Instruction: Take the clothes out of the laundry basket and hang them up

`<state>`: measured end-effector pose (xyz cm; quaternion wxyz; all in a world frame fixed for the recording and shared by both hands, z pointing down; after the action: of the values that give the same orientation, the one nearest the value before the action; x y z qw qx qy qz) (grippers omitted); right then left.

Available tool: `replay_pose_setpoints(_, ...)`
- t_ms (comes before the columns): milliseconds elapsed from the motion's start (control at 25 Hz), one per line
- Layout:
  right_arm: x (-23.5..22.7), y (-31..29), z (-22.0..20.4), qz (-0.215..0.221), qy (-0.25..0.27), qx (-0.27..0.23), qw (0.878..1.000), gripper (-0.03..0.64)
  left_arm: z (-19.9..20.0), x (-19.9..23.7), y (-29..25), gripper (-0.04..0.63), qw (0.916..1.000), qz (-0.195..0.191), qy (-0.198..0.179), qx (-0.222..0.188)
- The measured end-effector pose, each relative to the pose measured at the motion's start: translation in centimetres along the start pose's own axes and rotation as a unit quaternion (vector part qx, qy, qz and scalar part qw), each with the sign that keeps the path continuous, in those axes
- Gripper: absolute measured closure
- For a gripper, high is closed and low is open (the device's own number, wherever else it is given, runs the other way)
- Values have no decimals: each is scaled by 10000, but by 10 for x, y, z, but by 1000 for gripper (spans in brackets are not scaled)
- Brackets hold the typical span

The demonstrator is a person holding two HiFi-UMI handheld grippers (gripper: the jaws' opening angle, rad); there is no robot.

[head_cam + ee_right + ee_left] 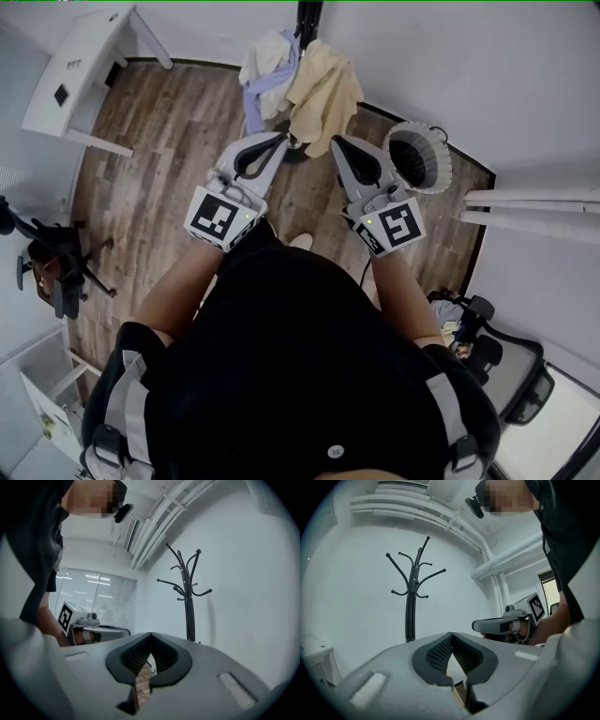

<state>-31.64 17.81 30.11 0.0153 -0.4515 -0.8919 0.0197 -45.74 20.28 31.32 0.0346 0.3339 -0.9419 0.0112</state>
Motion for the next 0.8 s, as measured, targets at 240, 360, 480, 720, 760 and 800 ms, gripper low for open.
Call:
replay_pose_setpoints(240,2,5,4,53,80,-10,10000,620,0,-4,-5,598,10000,-51,57,-11)
replay_pose_setpoints(360,4,6,2,76,71,30,9999,621,2,-5,-5,598,10000,-46,47,-6)
replay_pose_setpoints(480,6,7,0,105,67,61,9999,620,-3,-5,-6,597,10000,-35,60,13)
replay_pose_setpoints(720,5,6,-2,130,47,87,9999,620,-5,-5,-11,598,9999,-84,86,90)
replay_pose_setpoints(760,4,6,-2,120,43,92,9999,620,-4,-6,-11,597,9999,-89,93,85)
replay_pose_setpoints(800,4,6,-2,110,37,96,9999,620,-3,-6,-12,597,9999,-92,98,81)
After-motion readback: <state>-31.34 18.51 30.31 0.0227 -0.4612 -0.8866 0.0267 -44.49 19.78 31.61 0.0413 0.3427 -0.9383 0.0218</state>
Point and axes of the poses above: the fingertips, and each gripper's own axes: y backward along the fingers, x to its left, z out of its top, the point moved 5 cm from there along y, backward along the fingers, and after that the axes turned 5 degrees about -z, right-handed, at the moved point
